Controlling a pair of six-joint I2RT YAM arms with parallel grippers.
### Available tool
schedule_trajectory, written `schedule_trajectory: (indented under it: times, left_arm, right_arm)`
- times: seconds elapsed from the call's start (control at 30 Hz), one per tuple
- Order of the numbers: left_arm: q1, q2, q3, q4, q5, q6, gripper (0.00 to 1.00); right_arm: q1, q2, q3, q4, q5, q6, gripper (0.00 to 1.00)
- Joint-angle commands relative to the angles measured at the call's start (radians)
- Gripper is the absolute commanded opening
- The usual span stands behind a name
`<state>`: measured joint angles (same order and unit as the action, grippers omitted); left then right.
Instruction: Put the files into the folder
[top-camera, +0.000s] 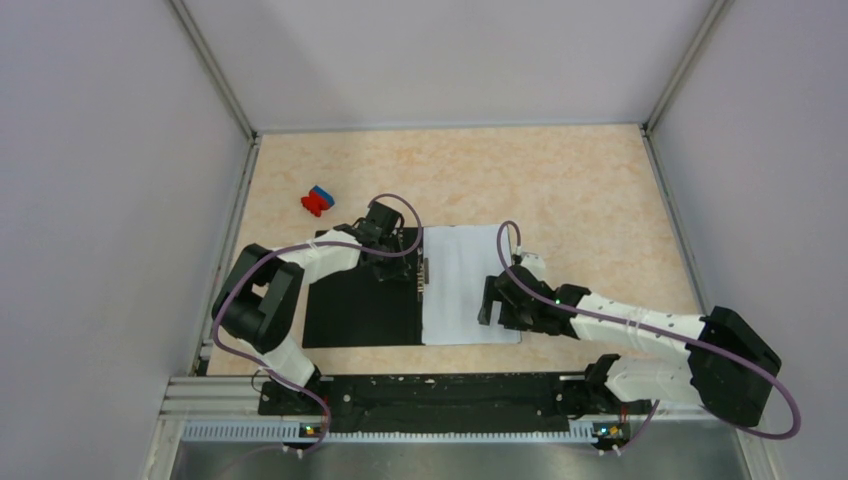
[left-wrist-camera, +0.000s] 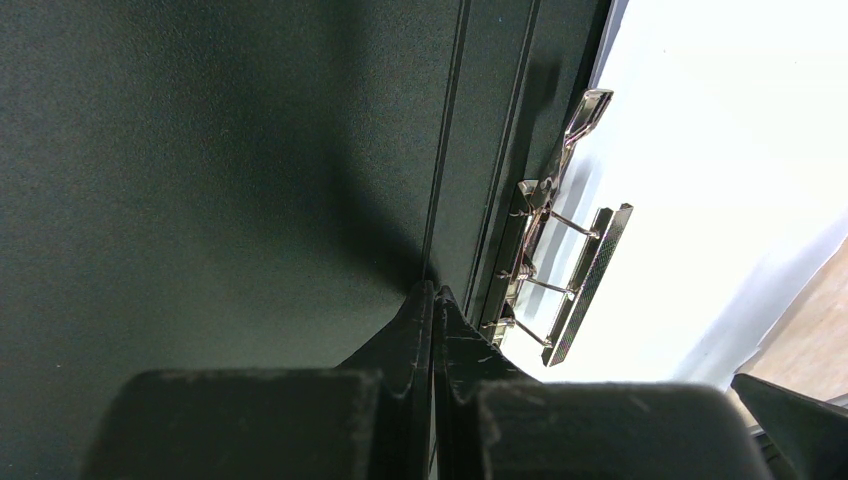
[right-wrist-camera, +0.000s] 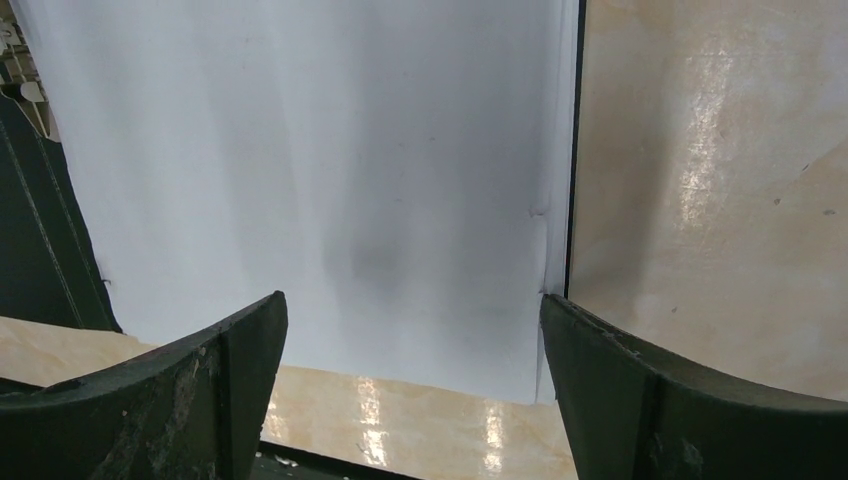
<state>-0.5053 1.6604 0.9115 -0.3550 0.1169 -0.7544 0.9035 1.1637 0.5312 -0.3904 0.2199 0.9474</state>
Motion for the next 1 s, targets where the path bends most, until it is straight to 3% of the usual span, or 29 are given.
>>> schedule_trajectory:
  times: [0.0,0.57,0.97]
  left_arm:
    - [-0.012,0.035,-0.037,-0.009,0.0,0.004,0.0]
    - [-0.013,0.039,-0.037,-0.006,0.002,0.005,0.0]
    - [-0.013,0.035,-0.042,-0.005,0.001,0.005,0.0]
  right_arm:
    - [0.014,0.008,-0.01,0.008,0.036,0.014,0.96]
    - [0.014,-0.071,0.052,-0.075,0.07,-0.002,0.97]
    - [0.015,-0.019,0.012,-0.002,0.016,0.004,0.97]
